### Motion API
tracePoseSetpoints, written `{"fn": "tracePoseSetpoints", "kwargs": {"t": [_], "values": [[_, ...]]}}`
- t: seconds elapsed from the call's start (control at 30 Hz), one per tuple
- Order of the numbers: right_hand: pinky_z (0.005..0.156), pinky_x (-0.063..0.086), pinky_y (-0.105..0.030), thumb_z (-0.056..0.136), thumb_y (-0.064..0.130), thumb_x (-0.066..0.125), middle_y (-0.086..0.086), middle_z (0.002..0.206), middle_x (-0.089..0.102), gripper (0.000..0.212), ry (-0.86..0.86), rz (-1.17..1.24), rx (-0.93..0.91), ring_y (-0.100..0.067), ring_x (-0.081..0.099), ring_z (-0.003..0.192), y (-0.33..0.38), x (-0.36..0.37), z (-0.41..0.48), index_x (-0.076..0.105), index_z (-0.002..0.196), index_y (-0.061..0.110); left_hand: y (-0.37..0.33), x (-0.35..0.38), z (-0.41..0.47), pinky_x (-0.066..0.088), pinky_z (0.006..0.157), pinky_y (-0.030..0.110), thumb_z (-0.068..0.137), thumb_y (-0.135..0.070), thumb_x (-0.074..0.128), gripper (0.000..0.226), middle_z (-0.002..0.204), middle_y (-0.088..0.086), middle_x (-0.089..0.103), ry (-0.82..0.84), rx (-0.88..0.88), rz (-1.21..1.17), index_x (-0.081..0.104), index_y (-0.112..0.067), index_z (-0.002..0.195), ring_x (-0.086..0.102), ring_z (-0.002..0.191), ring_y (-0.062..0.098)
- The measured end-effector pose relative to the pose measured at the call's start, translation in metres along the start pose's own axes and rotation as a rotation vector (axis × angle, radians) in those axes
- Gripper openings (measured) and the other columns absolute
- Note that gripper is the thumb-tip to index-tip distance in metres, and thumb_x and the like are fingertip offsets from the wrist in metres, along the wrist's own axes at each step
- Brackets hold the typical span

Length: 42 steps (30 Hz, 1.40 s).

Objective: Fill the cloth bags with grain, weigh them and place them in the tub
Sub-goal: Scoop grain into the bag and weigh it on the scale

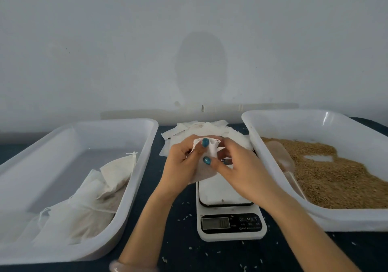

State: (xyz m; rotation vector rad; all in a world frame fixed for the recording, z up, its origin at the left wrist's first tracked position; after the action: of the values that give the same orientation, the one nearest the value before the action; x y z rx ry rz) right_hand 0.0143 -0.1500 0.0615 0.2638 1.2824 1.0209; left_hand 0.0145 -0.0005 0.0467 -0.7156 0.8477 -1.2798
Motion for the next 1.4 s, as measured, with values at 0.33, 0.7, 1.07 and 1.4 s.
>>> {"fn": "tracePoseSetpoints", "kwargs": {"t": [0.33, 0.7, 1.07, 1.4], "values": [[0.063, 0.039, -0.017, 0.089, 0.034, 0.065, 0.014, 0.066, 0.056, 0.026, -0.326, 0.184, 0.031, 0.001, 0.057, 0.068, -0.044, 0.014, -0.003, 0.048, 0.069, 0.033, 0.023, 0.003, 0.001, 0.054, 0.075, 0.022, 0.091, -0.024, 0.070, 0.022, 0.095, -0.009, 0.071, 0.054, -0.136, 0.144, 0.064, -0.020, 0.112, 0.066, 0.088, 0.008], [0.059, 0.038, -0.016, 0.085, 0.044, 0.067, 0.017, 0.065, 0.060, 0.023, -0.326, 0.205, 0.177, 0.002, 0.057, 0.066, -0.069, 0.019, -0.008, 0.058, 0.070, 0.028, 0.036, 0.013, -0.001, 0.040, 0.058, 0.009, 0.092, -0.024, 0.070, 0.009, 0.062, -0.022, 0.059, 0.111, -0.167, 0.245, 0.065, -0.025, 0.084, 0.052, 0.058, -0.005], [0.089, 0.048, -0.051, 0.101, 0.041, 0.046, -0.031, 0.112, 0.061, 0.051, -0.351, 0.461, 0.470, -0.042, 0.058, 0.102, -0.074, 0.016, -0.005, 0.060, 0.109, -0.007, 0.055, 0.011, -0.003, 0.053, 0.090, 0.027, 0.094, -0.049, 0.059, 0.024, 0.111, -0.028, 0.063, 0.105, -0.225, 0.358, 0.059, -0.038, 0.116, 0.056, 0.106, -0.009], [0.099, 0.050, -0.053, 0.099, 0.044, 0.049, -0.009, 0.105, 0.072, 0.032, -0.319, 0.723, 0.808, -0.031, 0.067, 0.100, -0.087, 0.016, -0.002, 0.069, 0.101, 0.018, 0.056, 0.008, -0.004, 0.058, 0.088, 0.039, 0.097, -0.044, 0.055, 0.029, 0.111, -0.020, 0.065, 0.059, -0.265, 0.287, 0.058, -0.033, 0.124, 0.062, 0.102, 0.001]]}}
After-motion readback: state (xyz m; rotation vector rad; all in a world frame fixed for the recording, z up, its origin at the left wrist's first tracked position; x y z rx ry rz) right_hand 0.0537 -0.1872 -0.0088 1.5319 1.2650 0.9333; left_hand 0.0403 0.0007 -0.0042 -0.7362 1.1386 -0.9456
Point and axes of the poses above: each hand's wrist, its own z-axis towards the middle knuckle, its own x-axis out of the palm, y = z × x, the point moved 2 cm from there along z, towards the middle knuckle
